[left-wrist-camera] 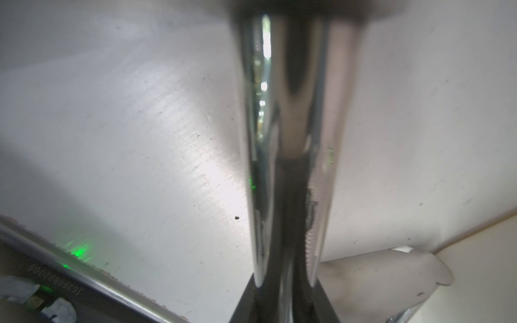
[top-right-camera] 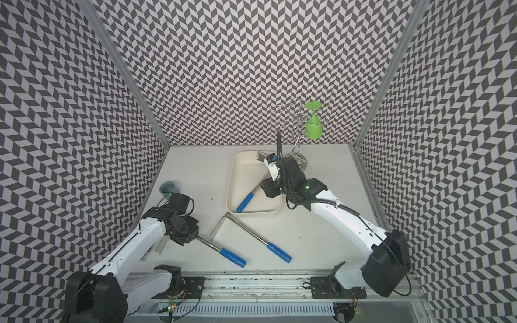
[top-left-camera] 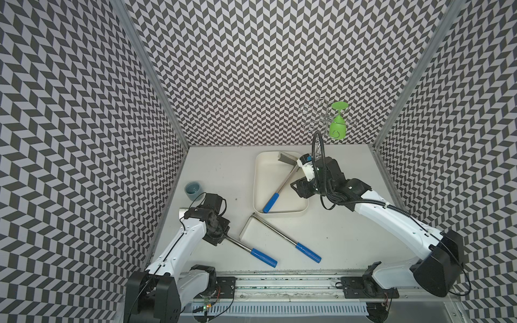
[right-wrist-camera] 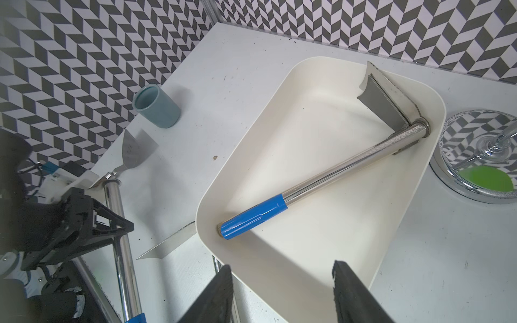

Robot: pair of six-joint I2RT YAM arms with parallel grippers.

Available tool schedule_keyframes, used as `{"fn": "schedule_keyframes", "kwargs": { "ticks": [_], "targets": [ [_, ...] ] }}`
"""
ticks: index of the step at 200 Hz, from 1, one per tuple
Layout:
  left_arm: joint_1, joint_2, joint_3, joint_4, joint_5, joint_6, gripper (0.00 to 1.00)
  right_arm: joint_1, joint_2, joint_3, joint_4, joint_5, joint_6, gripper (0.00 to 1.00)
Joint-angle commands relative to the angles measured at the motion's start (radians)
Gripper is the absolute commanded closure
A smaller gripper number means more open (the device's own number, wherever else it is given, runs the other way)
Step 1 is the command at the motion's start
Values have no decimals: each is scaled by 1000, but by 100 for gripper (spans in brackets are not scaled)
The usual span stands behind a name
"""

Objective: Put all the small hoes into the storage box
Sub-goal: Pick up the hoe from the center of the board, then place the hoe in the storage box.

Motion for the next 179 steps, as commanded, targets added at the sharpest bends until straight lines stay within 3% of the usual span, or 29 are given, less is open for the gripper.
{"fn": "schedule_keyframes", "kwargs": {
  "ticks": [1, 36, 72, 99, 116, 150, 179],
  "targets": [
    [8, -10, 112, -87, -37, 41, 91, 4, -1, 17, 26, 11, -9, 42],
    [-1, 86, 355, -157, -81, 116, 94, 3, -16, 35, 3, 90, 3, 42],
    [-76, 274, 717, -203, -182, 233, 94, -1, -35, 56, -26, 164, -8, 42],
    [-134, 465, 1009, -205, -235, 375, 94, -15, -55, 69, -52, 207, 1, 42],
    [-158, 561, 1166, -137, -206, 521, 92, -29, -76, 66, -64, 215, 14, 42],
    [-178, 658, 1289, 76, -164, 739, 95, -36, -114, 54, -83, 250, 13, 42],
    [-202, 812, 1457, 84, -131, 881, 100, -36, -137, 46, -97, 274, 9, 42]
  ]
}}
